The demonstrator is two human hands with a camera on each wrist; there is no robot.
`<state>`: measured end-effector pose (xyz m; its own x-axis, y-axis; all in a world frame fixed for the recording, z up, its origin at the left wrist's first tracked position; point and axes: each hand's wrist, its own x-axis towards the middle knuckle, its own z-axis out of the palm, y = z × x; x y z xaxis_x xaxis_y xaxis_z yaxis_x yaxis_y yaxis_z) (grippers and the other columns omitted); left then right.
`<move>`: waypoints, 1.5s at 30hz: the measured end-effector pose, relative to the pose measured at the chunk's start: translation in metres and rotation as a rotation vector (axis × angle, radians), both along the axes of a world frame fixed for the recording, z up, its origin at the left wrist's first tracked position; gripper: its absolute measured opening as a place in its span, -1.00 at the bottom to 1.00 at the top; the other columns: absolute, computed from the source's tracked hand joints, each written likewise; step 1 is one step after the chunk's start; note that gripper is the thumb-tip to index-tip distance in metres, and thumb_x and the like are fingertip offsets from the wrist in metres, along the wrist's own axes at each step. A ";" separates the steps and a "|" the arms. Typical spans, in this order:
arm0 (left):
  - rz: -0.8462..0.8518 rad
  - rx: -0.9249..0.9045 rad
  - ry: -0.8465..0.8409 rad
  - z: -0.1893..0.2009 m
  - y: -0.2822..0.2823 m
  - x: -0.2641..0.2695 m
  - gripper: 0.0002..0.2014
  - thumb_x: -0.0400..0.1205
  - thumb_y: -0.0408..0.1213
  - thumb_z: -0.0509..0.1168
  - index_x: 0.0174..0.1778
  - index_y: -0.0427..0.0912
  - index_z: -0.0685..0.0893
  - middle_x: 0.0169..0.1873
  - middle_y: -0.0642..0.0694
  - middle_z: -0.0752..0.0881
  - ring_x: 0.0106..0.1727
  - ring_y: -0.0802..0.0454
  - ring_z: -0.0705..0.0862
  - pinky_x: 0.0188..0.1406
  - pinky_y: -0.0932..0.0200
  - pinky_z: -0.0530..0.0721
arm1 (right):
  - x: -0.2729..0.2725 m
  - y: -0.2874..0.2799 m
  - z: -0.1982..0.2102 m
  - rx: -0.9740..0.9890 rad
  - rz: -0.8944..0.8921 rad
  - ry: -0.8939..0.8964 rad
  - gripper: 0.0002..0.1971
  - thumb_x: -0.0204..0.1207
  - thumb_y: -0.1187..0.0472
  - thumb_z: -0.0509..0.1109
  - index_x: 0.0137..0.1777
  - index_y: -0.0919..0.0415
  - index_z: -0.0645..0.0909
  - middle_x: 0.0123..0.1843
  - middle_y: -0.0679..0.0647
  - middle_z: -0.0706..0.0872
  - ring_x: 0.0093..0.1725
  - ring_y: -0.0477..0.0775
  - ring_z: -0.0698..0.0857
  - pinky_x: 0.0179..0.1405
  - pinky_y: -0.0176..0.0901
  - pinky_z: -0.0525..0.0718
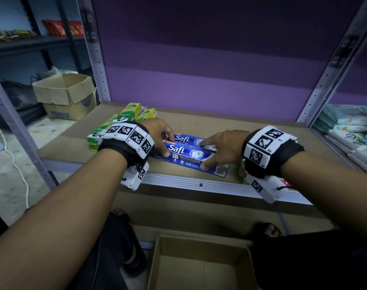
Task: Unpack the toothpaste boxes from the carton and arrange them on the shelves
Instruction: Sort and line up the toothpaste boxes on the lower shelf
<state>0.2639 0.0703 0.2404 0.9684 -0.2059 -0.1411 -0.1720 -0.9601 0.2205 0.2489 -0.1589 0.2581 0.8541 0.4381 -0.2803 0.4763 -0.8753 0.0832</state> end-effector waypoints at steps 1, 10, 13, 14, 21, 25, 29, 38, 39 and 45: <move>-0.001 -0.002 0.003 0.000 0.000 0.000 -0.42 0.33 -0.08 0.66 0.29 0.03 0.71 0.22 -0.01 0.69 0.24 0.00 0.66 0.30 0.11 0.59 | -0.004 0.003 -0.003 -0.035 0.004 -0.018 -0.12 0.41 -0.37 0.44 0.68 -0.08 0.26 0.62 0.00 0.43 0.51 0.15 0.49 0.41 -0.04 0.44; 0.010 -0.028 -0.022 -0.002 -0.002 0.001 -0.40 0.33 -0.09 0.66 0.30 0.01 0.70 0.24 0.00 0.69 0.25 0.01 0.66 0.29 0.12 0.59 | -0.005 0.008 -0.010 -0.033 -0.044 -0.062 -0.20 0.42 -0.07 0.58 0.63 -0.03 0.33 0.47 0.07 0.59 0.41 0.19 0.57 0.35 -0.01 0.58; 0.012 -0.036 -0.034 -0.003 -0.004 0.004 -0.38 0.33 -0.08 0.66 0.32 -0.03 0.69 0.25 -0.02 0.69 0.25 0.00 0.65 0.24 0.17 0.58 | 0.007 0.005 -0.010 0.010 -0.052 -0.038 -0.13 0.38 -0.01 0.63 0.66 -0.05 0.29 0.51 0.07 0.54 0.44 0.18 0.54 0.36 -0.02 0.55; 0.016 -0.039 -0.041 -0.003 -0.004 0.005 -0.38 0.33 -0.08 0.66 0.32 -0.04 0.69 0.25 -0.03 0.69 0.24 -0.01 0.65 0.22 0.20 0.57 | 0.012 0.004 -0.011 0.025 -0.051 -0.034 -0.12 0.36 0.00 0.65 0.65 -0.05 0.30 0.50 0.07 0.53 0.43 0.18 0.54 0.33 -0.03 0.54; 0.072 -0.042 -0.057 -0.006 -0.009 0.019 -0.36 0.27 0.00 0.68 0.27 -0.05 0.71 0.24 -0.02 0.70 0.22 -0.02 0.67 0.18 0.17 0.61 | 0.062 -0.012 -0.013 0.061 -0.122 -0.015 -0.02 0.18 -0.07 0.74 0.60 -0.11 0.36 0.53 0.03 0.52 0.43 0.18 0.56 0.23 -0.11 0.52; 0.106 -0.031 -0.060 -0.005 -0.011 0.031 -0.30 0.25 0.10 0.65 0.30 -0.01 0.68 0.27 0.00 0.66 0.25 -0.03 0.64 0.08 0.24 0.50 | 0.085 -0.029 -0.009 0.075 -0.195 0.059 0.03 0.13 -0.13 0.75 0.61 -0.21 0.32 0.62 -0.06 0.42 0.49 0.20 0.50 0.21 -0.10 0.48; 0.119 -0.035 -0.020 -0.004 -0.013 0.043 -0.30 0.26 0.10 0.66 0.31 -0.01 0.67 0.27 0.00 0.64 0.25 -0.04 0.64 0.21 0.17 0.58 | 0.101 -0.041 -0.012 0.089 -0.204 0.051 0.01 0.17 -0.12 0.73 0.63 -0.19 0.33 0.64 -0.07 0.38 0.52 0.13 0.46 0.18 -0.21 0.36; 0.116 -0.016 -0.023 -0.008 -0.019 0.060 -0.34 0.19 0.02 0.71 0.23 0.05 0.71 0.06 0.13 0.57 0.02 0.07 0.59 0.01 0.25 0.49 | 0.116 -0.052 -0.020 0.073 -0.195 0.035 -0.02 0.22 -0.17 0.70 0.64 -0.09 0.33 0.62 0.01 0.41 0.55 0.16 0.45 0.30 -0.15 0.40; 0.119 -0.019 -0.024 -0.009 -0.019 0.062 -0.34 0.19 0.02 0.71 0.21 0.05 0.71 0.09 0.12 0.59 0.04 0.07 0.59 0.03 0.25 0.51 | 0.117 -0.052 -0.020 0.066 -0.195 0.036 -0.02 0.22 -0.17 0.69 0.64 -0.08 0.34 0.62 0.02 0.42 0.55 0.16 0.45 0.26 -0.16 0.39; 0.113 -0.048 -0.025 -0.008 -0.025 0.066 -0.36 0.28 -0.05 0.69 0.29 -0.04 0.70 0.28 0.03 0.66 0.25 0.00 0.63 0.22 0.21 0.55 | 0.121 -0.057 -0.022 0.041 -0.164 0.010 0.01 0.24 -0.24 0.65 0.67 0.01 0.30 0.65 0.03 0.40 0.58 0.14 0.40 0.45 -0.11 0.36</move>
